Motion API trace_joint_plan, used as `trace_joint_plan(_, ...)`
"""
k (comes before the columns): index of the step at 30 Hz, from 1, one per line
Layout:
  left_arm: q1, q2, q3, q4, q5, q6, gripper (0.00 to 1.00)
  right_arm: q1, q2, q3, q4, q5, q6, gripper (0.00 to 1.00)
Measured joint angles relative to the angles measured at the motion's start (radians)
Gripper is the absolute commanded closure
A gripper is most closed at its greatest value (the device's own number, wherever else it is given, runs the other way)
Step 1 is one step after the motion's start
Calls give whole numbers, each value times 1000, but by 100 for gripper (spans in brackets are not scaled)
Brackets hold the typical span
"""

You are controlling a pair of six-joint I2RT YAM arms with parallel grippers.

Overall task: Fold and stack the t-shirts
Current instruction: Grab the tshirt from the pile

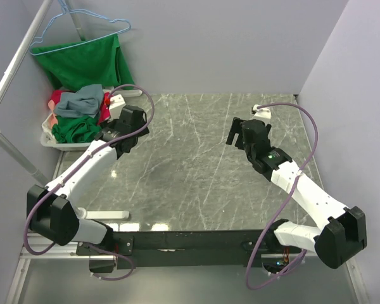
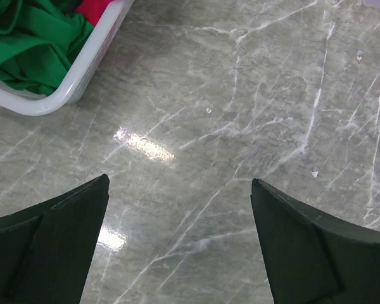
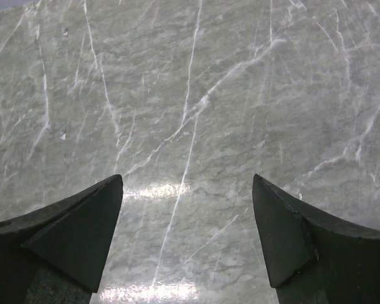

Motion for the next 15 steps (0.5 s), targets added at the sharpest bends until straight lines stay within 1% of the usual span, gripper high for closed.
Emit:
trace_joint_plan(10, -10, -41, -9, 20, -22, 6, 1, 0, 23, 0, -3, -10, 2, 11)
trace_joint_plan(12, 5, -29, 7, 10, -22, 5, 5, 0, 23, 0, -3, -15, 2, 11)
trace_joint_plan(13, 13, -19, 21, 2, -21, 4, 9, 0, 23, 0, -3, -17, 2, 11)
trace_joint_plan(15, 54, 14, 68, -9, -14, -2, 13, 1, 23, 0, -3, -20, 2, 11)
